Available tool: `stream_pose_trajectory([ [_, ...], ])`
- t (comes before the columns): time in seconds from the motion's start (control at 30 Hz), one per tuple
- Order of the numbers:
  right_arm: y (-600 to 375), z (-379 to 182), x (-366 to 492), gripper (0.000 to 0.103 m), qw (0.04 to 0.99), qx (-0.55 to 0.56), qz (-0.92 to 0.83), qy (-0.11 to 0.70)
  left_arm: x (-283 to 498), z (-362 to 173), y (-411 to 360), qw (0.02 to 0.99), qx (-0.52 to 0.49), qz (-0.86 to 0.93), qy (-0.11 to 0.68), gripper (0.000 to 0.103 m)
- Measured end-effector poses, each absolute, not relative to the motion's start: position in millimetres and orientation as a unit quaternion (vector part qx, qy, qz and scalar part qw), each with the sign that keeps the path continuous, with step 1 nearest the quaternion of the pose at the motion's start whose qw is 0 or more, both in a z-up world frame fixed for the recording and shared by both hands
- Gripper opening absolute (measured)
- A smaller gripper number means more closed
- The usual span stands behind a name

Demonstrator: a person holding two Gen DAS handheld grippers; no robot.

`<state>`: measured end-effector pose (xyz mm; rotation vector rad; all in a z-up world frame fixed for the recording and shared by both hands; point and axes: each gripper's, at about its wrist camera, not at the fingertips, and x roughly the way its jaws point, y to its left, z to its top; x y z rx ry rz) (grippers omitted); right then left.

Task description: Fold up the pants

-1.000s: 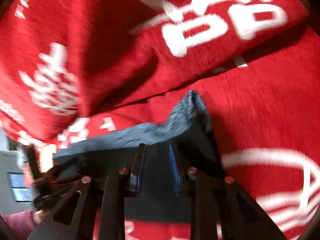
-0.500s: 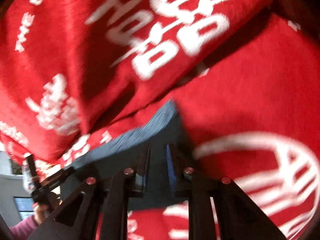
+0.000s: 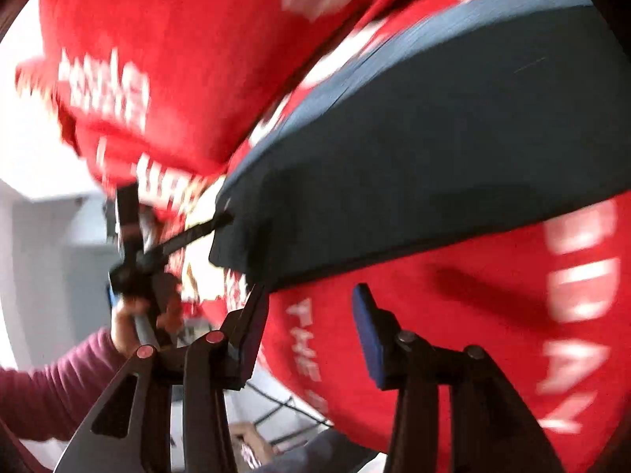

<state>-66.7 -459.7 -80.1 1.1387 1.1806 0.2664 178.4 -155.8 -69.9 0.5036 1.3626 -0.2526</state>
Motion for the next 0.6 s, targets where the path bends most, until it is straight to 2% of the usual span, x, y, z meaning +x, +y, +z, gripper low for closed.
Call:
stream_pose_trajectory([
  [0.23,-344,-109,-13,0.048,0.665,0.497,0.151,0.537,236,-95,-53,0.762,0.223,-0.062,0.605,0.092],
  [0.3,-333,-117,-8,0.048,0.666,0.496,0.141,0.540,246,-116,-30,0.751,0.203,-0.052,0.627,0.094],
  [0.33,-329,-120,-4,0.048,0.666,0.496,0.137,0.540,249,-123,-21,0.752,0.177,-0.057,0.633,0.102],
  [0.6,-331,-133,5,0.048,0.645,0.540,0.093,0.533,254,-129,0,0.759,0.137,-0.082,0.631,0.103],
])
